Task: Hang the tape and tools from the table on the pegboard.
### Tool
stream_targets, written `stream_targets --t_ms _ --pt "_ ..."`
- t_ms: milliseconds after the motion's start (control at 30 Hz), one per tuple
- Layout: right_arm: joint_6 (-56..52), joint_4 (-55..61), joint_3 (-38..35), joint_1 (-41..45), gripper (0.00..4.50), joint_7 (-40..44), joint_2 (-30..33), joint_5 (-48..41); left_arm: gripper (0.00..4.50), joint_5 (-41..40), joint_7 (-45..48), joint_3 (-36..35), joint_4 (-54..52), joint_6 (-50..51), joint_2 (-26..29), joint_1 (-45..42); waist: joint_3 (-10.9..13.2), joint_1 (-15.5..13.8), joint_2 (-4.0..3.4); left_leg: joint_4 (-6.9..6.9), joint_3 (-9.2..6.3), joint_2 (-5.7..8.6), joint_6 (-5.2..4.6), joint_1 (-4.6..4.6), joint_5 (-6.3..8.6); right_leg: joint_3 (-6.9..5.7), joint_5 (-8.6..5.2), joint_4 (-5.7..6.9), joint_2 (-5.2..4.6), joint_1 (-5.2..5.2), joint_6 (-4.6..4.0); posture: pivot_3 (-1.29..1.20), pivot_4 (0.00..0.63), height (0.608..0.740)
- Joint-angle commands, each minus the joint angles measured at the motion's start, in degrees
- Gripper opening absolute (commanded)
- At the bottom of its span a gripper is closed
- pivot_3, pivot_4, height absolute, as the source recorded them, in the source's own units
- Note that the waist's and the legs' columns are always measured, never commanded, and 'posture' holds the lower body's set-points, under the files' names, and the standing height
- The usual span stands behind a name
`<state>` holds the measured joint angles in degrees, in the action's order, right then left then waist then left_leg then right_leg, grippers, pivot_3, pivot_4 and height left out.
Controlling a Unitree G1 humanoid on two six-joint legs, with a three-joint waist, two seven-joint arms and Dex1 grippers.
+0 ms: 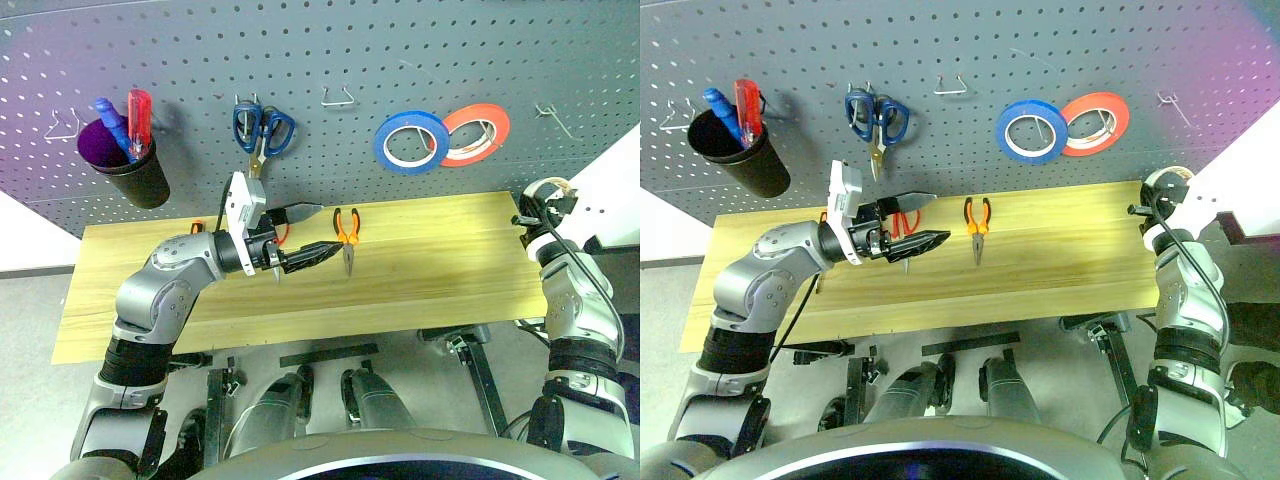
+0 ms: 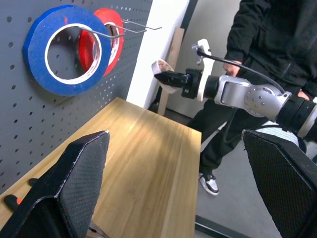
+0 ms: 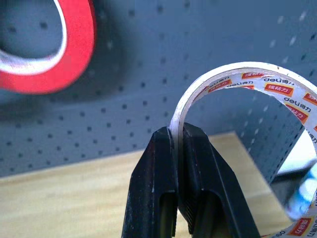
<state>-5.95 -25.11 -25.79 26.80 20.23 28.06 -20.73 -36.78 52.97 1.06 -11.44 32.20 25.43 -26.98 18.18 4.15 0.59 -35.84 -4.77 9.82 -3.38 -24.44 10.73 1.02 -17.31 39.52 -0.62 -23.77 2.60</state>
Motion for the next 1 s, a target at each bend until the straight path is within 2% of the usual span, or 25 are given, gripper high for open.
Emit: stream_targets --t_ms 33,733,1000 --pt "1.9 4.6 -1.5 -0.6 0.02 -1.0 1.0 -0.4 4.50 -0.8 0.7 0.0 -0.6 -0.3 -0.3 -0.4 0.0 0.0 -0.03 -0.02 0.00 0.00 0.00 0.00 0.00 0.00 0.00 0.02 0.00 0.00 0.00 -0.21 0.241 0.740" --pt "-1.1 16.3 -1.9 1.0 0.02 -5.6 2.2 -1.5 4.50 -0.4 0.9 0.3 -0.1 -0.3 -0.7 -1.0 0.0 0.1 -0.06 -0.13 0.01 -0.01 -0.02 0.00 0.01 0.00 0.00 0.08 0.01 0.02 0.00 -0.22 0.255 0.740" --pt "-0.9 14.2 0.2 4.2 0.02 -4.1 1.9 -0.7 4.50 -0.5 0.5 0.1 -0.3 -0.2 -0.8 -0.9 0.0 0.1 -0.06 -0.14 0.02 -0.02 -0.03 0.00 0.01 0.00 0.00 0.08 0.01 0.02 0.00 -0.21 0.257 0.740"
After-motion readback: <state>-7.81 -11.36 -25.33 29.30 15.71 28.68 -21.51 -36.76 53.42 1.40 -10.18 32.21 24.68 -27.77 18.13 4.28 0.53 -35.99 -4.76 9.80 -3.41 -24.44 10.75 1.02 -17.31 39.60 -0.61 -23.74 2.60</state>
